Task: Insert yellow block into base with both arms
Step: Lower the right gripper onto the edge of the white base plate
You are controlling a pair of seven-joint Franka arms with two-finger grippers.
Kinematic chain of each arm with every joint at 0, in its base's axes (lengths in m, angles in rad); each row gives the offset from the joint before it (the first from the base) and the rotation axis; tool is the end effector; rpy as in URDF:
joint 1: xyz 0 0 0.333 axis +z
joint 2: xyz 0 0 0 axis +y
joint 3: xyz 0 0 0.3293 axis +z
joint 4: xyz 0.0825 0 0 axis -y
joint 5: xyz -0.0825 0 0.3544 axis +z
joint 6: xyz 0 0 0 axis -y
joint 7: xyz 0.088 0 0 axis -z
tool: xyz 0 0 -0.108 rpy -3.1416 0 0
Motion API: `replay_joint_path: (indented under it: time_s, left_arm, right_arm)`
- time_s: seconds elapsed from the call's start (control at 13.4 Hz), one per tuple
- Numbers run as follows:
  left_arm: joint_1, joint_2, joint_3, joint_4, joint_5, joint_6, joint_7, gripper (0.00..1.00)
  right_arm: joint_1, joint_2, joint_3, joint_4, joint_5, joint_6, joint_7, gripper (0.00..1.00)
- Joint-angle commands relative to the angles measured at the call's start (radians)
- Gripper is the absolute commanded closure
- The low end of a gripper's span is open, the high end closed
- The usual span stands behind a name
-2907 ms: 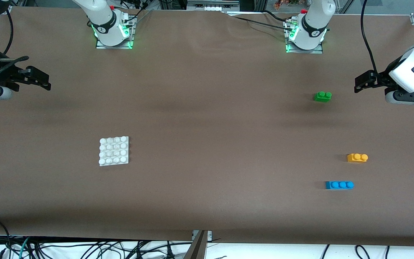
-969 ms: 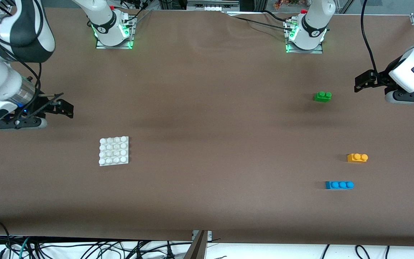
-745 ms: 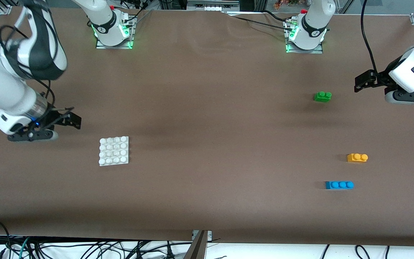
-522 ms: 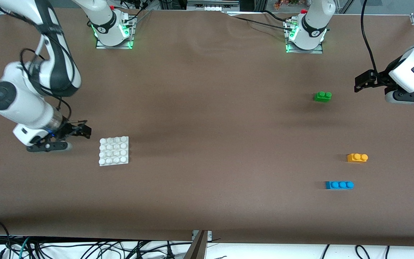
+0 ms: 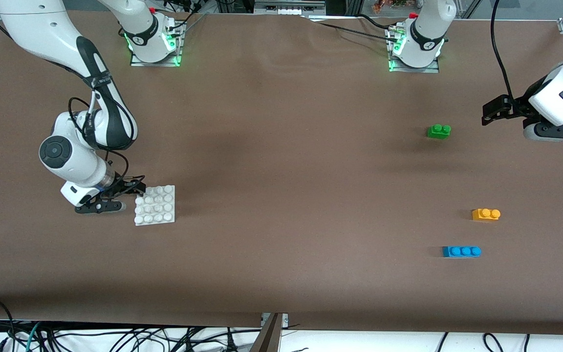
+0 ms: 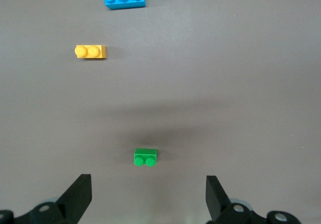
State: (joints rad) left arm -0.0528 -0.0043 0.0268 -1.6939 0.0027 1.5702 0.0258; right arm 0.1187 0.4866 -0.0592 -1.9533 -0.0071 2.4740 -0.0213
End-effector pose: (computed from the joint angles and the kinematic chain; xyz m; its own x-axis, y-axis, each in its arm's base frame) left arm 0.5171 -0.0131 0.5849 0.9915 -0.0516 -0.1191 -0.0519 -0.9987 0.0005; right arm 0.6092 0.0386 0.2636 0.9950 0.0940 0.0339 0.0929 -0.9951 0.0330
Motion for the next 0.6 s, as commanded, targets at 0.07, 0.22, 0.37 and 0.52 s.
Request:
replay_joint_path:
  time_s: [0.07,0.22,0.37,0.52]
  left_arm:
    - [-0.001,0.007,0.001,0.022,-0.009,-0.018,-0.001,0.00]
    - [-0.001,0.007,0.001,0.022,-0.009,-0.018,-0.001,0.00]
    - [-0.001,0.007,0.001,0.022,-0.009,-0.018,-0.001,0.00]
    - [-0.001,0.007,0.001,0.022,-0.009,-0.019,-0.003,0.00]
  right_arm:
    - [-0.030,0.047,0.042,0.059,0.039,0.006,-0.012,0.00]
    - [-0.030,0.078,0.048,0.089,0.071,0.006,-0.015,0.00]
    - [-0.030,0.093,0.048,0.091,0.075,0.023,-0.016,0.00]
    - [-0.030,0.110,0.050,0.091,0.075,0.054,-0.017,0.00]
